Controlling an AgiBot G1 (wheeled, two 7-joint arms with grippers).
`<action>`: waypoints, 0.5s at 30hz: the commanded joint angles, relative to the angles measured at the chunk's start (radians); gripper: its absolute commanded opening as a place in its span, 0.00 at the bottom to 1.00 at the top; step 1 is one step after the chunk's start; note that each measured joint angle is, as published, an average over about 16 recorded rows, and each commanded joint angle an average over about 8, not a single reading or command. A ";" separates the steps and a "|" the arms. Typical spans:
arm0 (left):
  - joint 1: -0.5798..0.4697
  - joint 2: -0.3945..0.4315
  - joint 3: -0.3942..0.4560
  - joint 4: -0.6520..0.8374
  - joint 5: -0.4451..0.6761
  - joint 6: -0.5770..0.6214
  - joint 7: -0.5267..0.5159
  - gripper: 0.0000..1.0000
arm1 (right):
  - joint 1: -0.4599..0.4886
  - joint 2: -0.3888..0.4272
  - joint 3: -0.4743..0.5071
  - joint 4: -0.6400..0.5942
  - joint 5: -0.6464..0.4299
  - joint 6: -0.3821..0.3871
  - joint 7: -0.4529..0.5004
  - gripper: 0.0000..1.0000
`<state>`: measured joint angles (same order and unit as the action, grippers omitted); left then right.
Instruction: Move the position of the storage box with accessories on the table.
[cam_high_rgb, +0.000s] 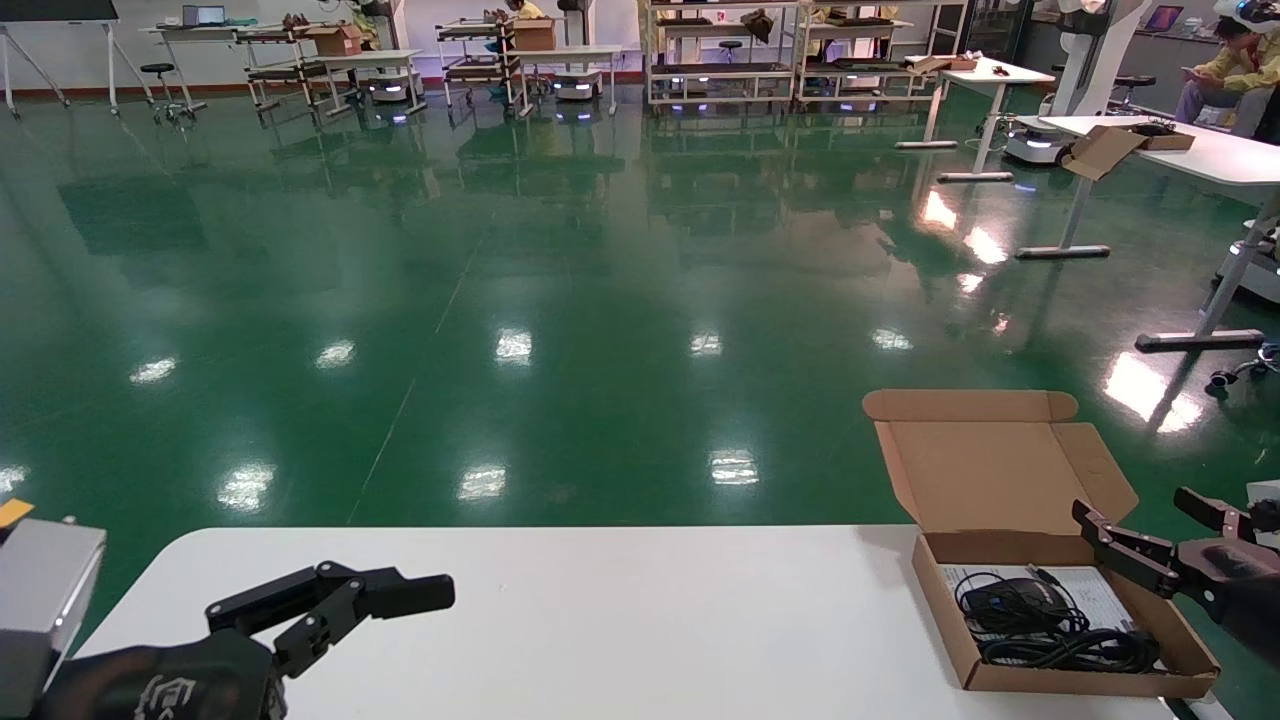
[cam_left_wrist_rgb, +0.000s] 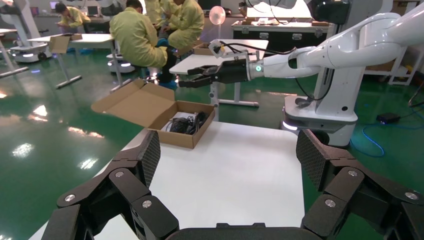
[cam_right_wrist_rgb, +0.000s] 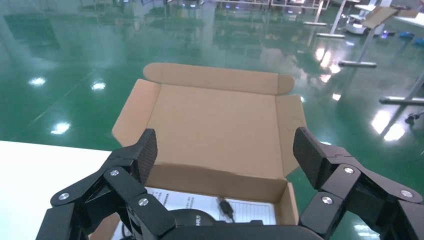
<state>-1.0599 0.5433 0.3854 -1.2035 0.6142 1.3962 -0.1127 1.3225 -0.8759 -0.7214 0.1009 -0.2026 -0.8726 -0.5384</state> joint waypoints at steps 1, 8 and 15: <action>0.000 0.000 0.000 0.000 0.000 0.000 0.000 1.00 | -0.003 0.002 0.003 0.008 -0.004 -0.004 0.005 1.00; 0.000 0.000 0.000 0.000 0.000 0.000 0.000 1.00 | -0.031 0.032 0.054 0.144 -0.065 -0.075 0.089 1.00; 0.000 0.000 0.000 0.000 0.000 0.000 0.000 1.00 | -0.061 0.064 0.108 0.288 -0.129 -0.151 0.177 1.00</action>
<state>-1.0599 0.5433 0.3854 -1.2035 0.6142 1.3962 -0.1127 1.2615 -0.8115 -0.6137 0.3892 -0.3315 -1.0239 -0.3614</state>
